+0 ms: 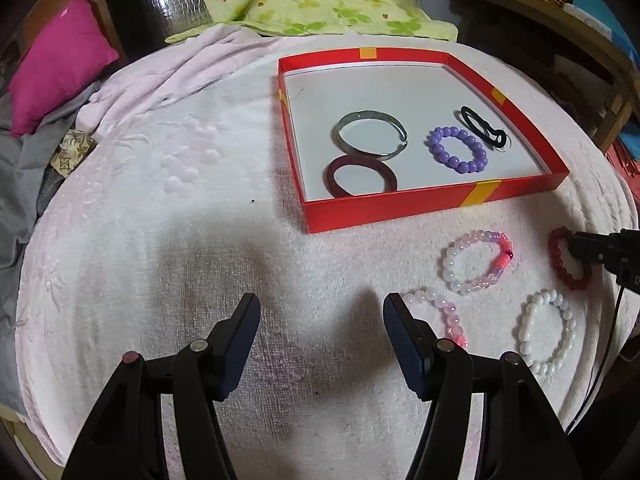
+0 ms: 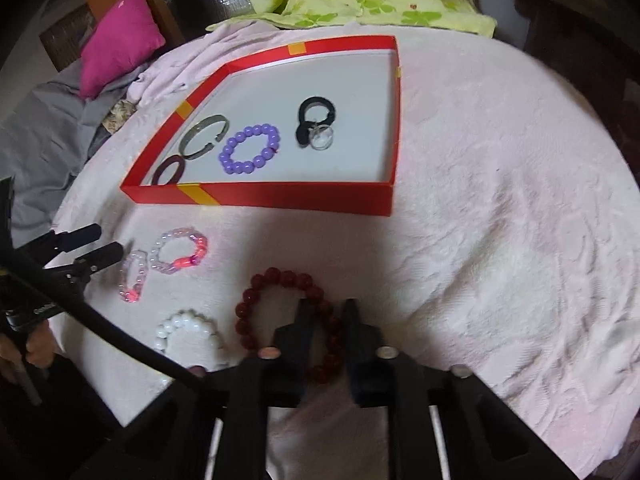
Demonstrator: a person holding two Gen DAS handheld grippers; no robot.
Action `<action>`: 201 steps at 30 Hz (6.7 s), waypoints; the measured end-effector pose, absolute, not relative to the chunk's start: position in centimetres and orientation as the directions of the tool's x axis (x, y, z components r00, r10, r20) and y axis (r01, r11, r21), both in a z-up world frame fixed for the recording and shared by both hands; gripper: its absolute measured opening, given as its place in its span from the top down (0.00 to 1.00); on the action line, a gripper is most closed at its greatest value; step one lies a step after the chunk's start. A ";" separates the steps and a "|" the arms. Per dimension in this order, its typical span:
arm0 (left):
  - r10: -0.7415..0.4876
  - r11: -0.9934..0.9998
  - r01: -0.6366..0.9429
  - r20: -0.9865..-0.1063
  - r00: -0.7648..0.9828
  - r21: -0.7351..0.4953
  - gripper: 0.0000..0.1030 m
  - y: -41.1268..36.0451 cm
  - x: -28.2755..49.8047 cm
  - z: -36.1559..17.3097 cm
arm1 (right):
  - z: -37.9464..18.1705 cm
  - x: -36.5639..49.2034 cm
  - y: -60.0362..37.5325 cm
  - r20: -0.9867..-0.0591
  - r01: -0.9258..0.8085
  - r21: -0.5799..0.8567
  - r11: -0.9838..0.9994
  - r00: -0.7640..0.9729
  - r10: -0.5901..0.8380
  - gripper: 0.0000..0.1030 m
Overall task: Organize jewelry
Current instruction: 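Close the left tool on pink beads while the right grasps the red bracelet, then carry the pink beaded bracelet in the left tool and red bracelet in the right over the box, then open the left tool over the box while the right releases the red bracelet inside, then lift both open tools out of the box toward the remaining two bracelets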
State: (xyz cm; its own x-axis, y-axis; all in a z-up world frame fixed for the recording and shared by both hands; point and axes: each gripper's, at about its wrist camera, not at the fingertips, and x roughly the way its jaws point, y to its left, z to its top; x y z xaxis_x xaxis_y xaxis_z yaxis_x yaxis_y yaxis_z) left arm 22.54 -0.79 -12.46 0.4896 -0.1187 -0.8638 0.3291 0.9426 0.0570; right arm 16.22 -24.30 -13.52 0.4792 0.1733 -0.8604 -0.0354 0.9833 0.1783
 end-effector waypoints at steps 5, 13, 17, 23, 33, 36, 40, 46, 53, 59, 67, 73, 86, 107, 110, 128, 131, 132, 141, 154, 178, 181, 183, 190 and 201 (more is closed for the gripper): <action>-0.165 0.931 0.364 -0.861 0.481 0.025 0.37 -1.4 22.8 -12.3 | -13.3 16.4 -25.6 -0.852 0.007 0.211 0.977 0.492 0.181 0.90; -0.232 0.871 0.490 -0.850 0.473 0.035 0.37 -5.5 22.3 -12.7 | -13.7 16.7 -26.7 -0.854 0.058 0.264 0.963 0.479 0.205 0.90; -0.270 0.869 0.494 -0.852 0.448 -0.016 0.37 -5.9 23.1 -12.9 | -13.9 16.6 -26.9 -0.853 0.067 0.283 0.957 0.475 0.218 0.90; -0.290 0.871 0.488 -0.857 0.427 -0.051 0.42 -5.9 24.1 -13.5 | -13.9 16.7 -26.9 -0.853 0.067 0.285 0.956 0.474 0.221 0.90; -0.337 0.821 0.568 -0.846 0.414 -0.049 0.76 -7.7 23.7 -13.9 | -13.3 16.7 -26.1 -0.837 0.032 0.297 0.954 0.490 0.244 0.90; -0.351 0.816 0.575 -0.841 0.412 -0.059 0.90 -7.7 23.3 -13.8 | -12.6 16.5 -26.0 -0.821 0.018 0.314 0.949 0.507 0.262 0.90; -0.370 0.812 0.579 -0.834 0.410 -0.075 0.92 -7.5 23.0 -13.5 | -11.9 16.4 -26.1 -0.798 0.000 0.347 0.938 0.525 0.295 0.90; -0.431 0.794 0.598 -0.795 0.428 -0.108 0.92 -6.9 21.7 -11.7 | -11.0 16.3 -26.1 -0.766 -0.026 0.381 0.924 0.550 0.332 0.90; -0.479 0.779 0.614 -0.753 0.452 -0.127 0.92 -6.2 20.4 -9.6 | -9.6 15.8 -25.8 -0.718 -0.080 0.416 0.906 0.583 0.381 0.90; -0.521 0.768 0.620 -0.720 0.459 -0.160 0.92 -5.4 20.1 -8.1 | -8.7 15.7 -25.3 -0.680 -0.121 0.440 0.890 0.603 0.418 0.90; -0.582 0.745 0.639 -0.654 0.483 -0.191 0.92 -4.3 19.3 -5.3 | -7.3 15.6 -24.7 -0.628 -0.165 0.472 0.866 0.626 0.461 0.90; -0.586 0.756 0.625 -0.628 0.513 -0.195 0.92 -3.8 19.7 -3.9 | -6.3 15.9 -24.7 -0.592 -0.177 0.496 0.850 0.647 0.480 0.90; -0.531 0.808 0.560 -0.643 0.552 -0.186 0.92 -4.4 22.7 -2.8 | -5.3 18.5 -24.8 -0.559 -0.133 0.551 0.823 0.674 0.483 0.90; -0.495 0.826 0.536 -0.677 0.544 -0.174 0.92 -8.4 29.1 -3.0 | -6.4 24.4 -27.0 -0.548 0.003 0.610 0.792 0.724 0.419 0.89; -0.481 0.824 0.547 -0.691 0.540 -0.147 0.92 -10.1 30.9 -3.3 | -6.9 26.8 -27.7 -0.541 0.034 0.633 0.774 0.734 0.410 0.89; -0.419 0.858 0.488 -0.771 0.479 -0.163 0.92 -12.2 37.5 -8.5 | -10.9 34.4 -29.6 -0.575 0.191 0.714 0.673 0.708 0.410 0.89; -0.403 0.862 0.482 -0.790 0.463 -0.157 0.92 -12.3 37.6 -9.5 | -11.4 34.2 -29.8 -0.602 0.220 0.695 0.685 0.700 0.385 0.89; -0.399 0.863 0.480 -0.794 0.459 -0.156 0.92 -12.3 37.6 -9.7 | -11.4 34.1 -29.9 -0.605 0.225 0.693 0.685 0.699 0.382 0.89; -0.355 0.880 0.459 -0.811 0.466 -0.122 0.72 -11.6 36.8 -10.2 | -11.4 34.0 -29.9 -0.655 0.260 0.636 0.726 0.679 0.331 0.77; -0.250 0.932 0.362 -0.743 0.621 -0.010 0.49 -6.5 31.4 -6.9 | -8.6 31.2 -29.1 -0.630 0.190 0.589 0.786 0.717 0.298 0.68; -0.110 0.972 0.223 -0.706 0.699 0.069 0.34 2.3 16.9 -9.5 | -6.9 13.9 -25.1 -0.636 0.097 0.512 0.854 0.710 0.301 0.60; -0.112 0.970 0.231 -0.696 0.709 0.079 0.32 2.4 15.7 -9.5 | -8.0 11.8 -24.2 -0.657 0.091 0.512 0.854 0.683 0.321 0.60; -0.117 0.971 0.229 -0.698 0.707 0.069 0.32 2.6 15.2 -9.6 | -8.6 10.8 -23.6 -0.670 0.088 0.511 0.855 0.664 0.331 0.60; -0.078 0.969 0.220 -0.707 0.702 0.112 0.32 2.0 15.2 -10.4 | -10.8 9.4 -22.8 -0.707 0.093 0.513 0.853 0.609 0.359 0.60; -0.058 0.966 0.217 -0.705 0.707 0.139 0.32 1.3 16.0 -10.7 | -11.0 10.8 -21.5 -0.699 0.072 0.534 0.843 0.599 0.392 0.55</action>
State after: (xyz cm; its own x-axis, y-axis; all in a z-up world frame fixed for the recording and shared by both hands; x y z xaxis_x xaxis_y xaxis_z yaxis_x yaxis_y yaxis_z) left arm 15.97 1.28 -10.68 0.7067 -0.0576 -0.7052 0.2175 0.9661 0.1391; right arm 10.80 -21.51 -10.99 0.5988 0.3917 -0.6986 0.0715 0.8426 0.5338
